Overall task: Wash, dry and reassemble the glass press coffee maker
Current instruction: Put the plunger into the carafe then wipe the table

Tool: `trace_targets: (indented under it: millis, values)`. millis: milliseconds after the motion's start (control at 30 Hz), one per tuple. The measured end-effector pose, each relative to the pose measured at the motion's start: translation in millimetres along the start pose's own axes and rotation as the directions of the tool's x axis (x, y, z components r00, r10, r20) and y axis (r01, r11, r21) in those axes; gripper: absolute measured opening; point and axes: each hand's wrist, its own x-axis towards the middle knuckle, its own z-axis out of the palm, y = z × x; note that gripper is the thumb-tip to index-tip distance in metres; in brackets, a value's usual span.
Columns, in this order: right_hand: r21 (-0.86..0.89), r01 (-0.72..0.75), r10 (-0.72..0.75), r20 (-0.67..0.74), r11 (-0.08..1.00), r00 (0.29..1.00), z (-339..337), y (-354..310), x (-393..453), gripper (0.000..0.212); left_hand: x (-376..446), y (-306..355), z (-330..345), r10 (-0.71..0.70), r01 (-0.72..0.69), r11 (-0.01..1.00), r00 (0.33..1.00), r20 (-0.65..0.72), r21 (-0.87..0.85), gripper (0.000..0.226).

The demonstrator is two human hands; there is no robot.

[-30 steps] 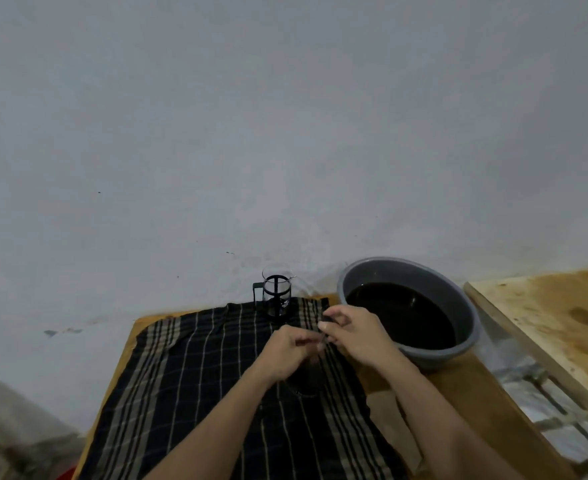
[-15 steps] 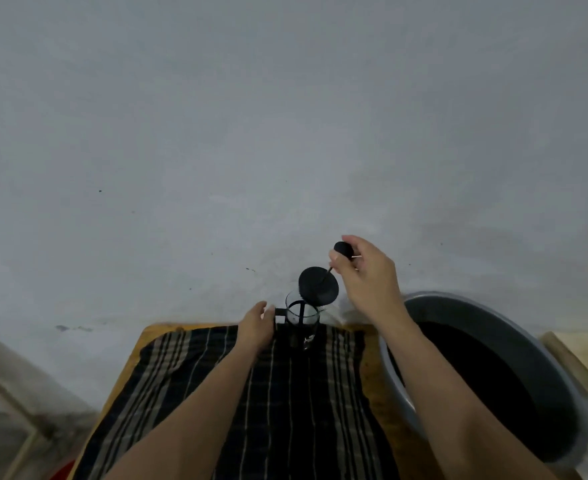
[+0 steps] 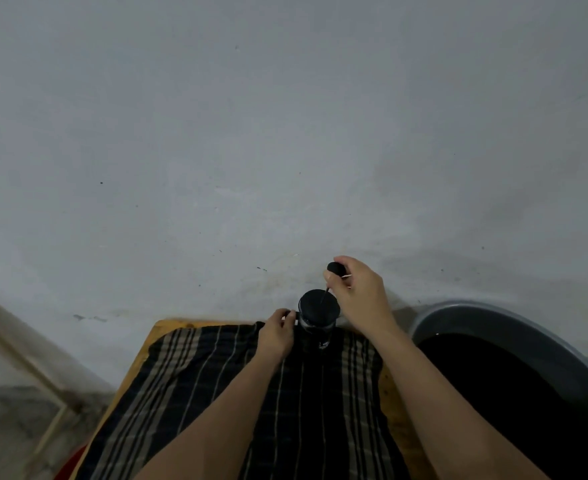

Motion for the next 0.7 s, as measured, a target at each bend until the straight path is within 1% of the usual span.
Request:
trace_targets:
  millis: [167, 300, 400, 567, 700]
  values:
    - [-0.166, 0.100, -0.080, 0.123, 0.981, 0.989, 11, -1, 12, 0.039, -1, -1, 2, -0.006, 0.005, 0.999, 1.000, -0.010, -0.039, 0.038]
    - [-0.225, 0.097, -0.055, 0.188, 0.970, 0.981, 19, 7, 12, 0.037, -1, 0, 1, 0.011, -0.011, 1.000, 1.000, -0.006, -0.019, 0.038]
    - [-0.251, 0.100, -0.048, 0.202, 0.963, 0.978, 24, 17, 7, 0.036, -2, -1, 0, 0.020, -0.020, 1.000, 1.000, 0.000, -0.024, 0.038]
    - [-0.286, 0.092, -0.041, 0.180, 0.954, 0.983, 29, 32, -1, 0.037, -2, -4, 0, 0.004, -0.003, 0.997, 1.000, 0.015, -0.082, 0.039]
    - [-0.297, 0.101, -0.052, 0.167, 0.950, 0.985, 34, 37, -5, 0.035, -1, -5, 0, 0.011, -0.009, 0.997, 1.000, 0.022, -0.076, 0.039]
